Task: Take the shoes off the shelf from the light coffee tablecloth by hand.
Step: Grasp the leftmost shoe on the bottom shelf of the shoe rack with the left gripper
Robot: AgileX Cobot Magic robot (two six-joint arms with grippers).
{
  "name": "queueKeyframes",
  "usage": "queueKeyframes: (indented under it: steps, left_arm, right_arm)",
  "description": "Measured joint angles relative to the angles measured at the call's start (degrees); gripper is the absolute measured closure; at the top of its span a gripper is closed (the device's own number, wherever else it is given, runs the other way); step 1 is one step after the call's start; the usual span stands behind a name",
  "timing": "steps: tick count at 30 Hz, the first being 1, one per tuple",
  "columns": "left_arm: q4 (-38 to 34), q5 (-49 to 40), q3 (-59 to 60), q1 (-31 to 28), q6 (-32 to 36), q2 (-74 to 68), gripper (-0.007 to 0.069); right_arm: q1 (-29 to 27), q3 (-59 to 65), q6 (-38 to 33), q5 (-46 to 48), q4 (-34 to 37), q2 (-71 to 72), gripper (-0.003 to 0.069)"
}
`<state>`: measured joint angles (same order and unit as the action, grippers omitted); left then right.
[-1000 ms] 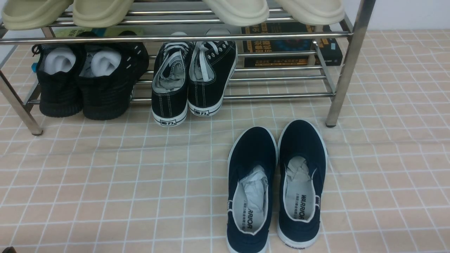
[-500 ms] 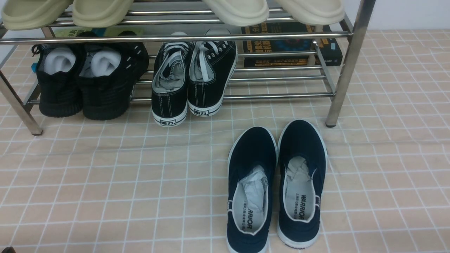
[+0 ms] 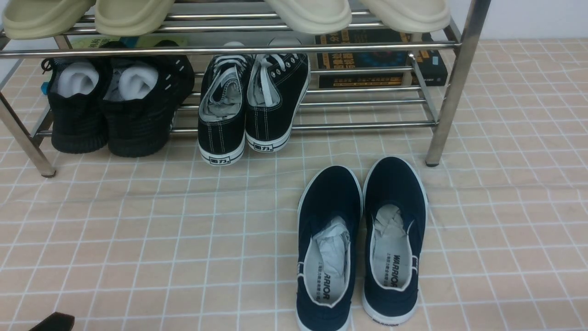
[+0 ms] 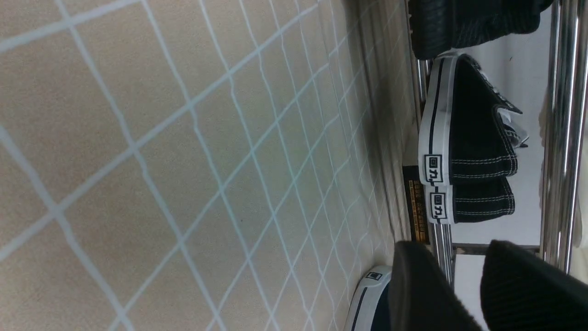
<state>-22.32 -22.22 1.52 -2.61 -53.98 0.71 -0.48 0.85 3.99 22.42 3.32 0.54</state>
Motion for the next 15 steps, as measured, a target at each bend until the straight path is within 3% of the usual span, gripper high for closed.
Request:
queueKeyframes:
  steps: [7,11,15]
  left_arm:
    - [4.49,0.66,0.00,0.00,-0.40,0.00,0.0385]
    - [0.38,5.37,0.13,0.00,-4.47,0.00,0.0385]
    - [-0.71,8.63,-2.03,0.00,-0.52,0.00,0.0422]
  right_arm:
    - [0.00,0.00,0.00,0.00,0.00,0.00,0.0423]
    - [0.00,0.00,0.00,0.00,0.00,0.00,0.0421]
    - [0.00,0.00,0.00,0.00,0.00,0.00,0.0421]
